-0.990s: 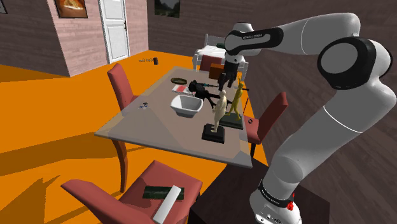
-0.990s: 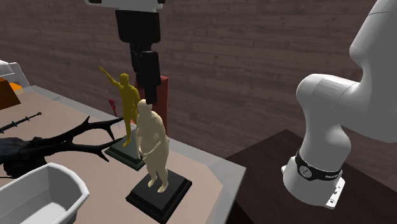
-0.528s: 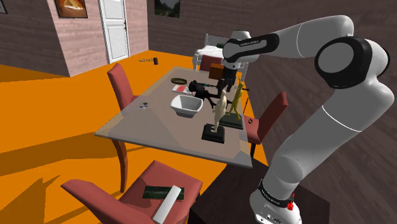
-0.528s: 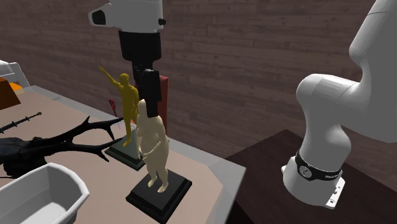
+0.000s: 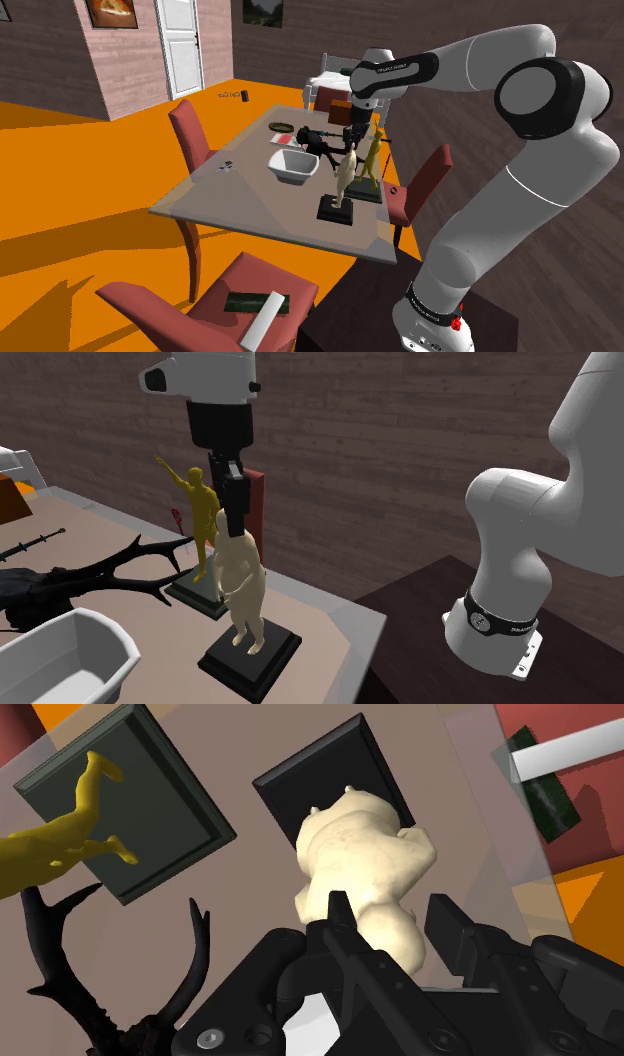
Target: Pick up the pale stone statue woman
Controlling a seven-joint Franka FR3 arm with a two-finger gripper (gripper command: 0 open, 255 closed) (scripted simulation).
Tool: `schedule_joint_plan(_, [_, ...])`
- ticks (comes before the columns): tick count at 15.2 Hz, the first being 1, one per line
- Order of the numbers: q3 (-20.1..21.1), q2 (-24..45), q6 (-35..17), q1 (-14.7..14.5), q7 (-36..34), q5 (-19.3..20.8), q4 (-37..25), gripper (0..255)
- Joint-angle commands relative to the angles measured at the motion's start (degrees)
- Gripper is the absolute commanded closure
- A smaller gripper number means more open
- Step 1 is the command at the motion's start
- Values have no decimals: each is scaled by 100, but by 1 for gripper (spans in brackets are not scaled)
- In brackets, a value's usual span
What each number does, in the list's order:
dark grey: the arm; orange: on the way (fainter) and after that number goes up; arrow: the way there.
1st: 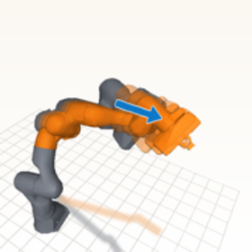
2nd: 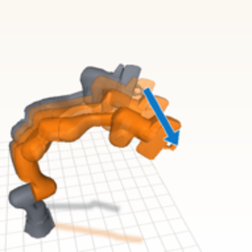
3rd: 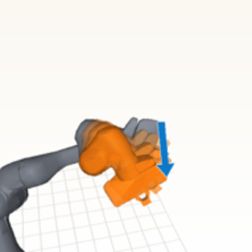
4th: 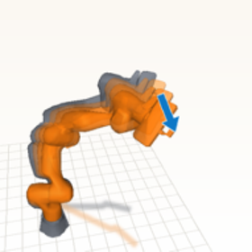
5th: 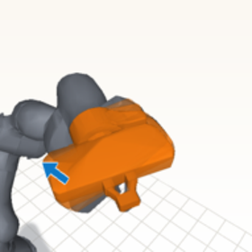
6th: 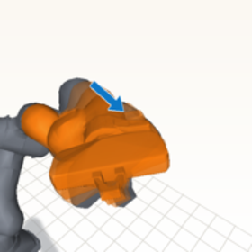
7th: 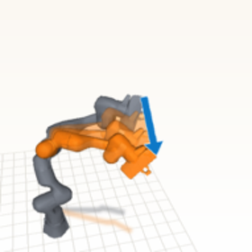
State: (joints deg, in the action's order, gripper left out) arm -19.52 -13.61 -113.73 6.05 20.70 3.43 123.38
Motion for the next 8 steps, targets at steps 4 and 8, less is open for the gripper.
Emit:
schedule_joint_plan(4, [7,-22,145,0,-5,3,-118,255])
schedule_joint_plan(8, [26,-58,454,-6,-15,6,-392,255])
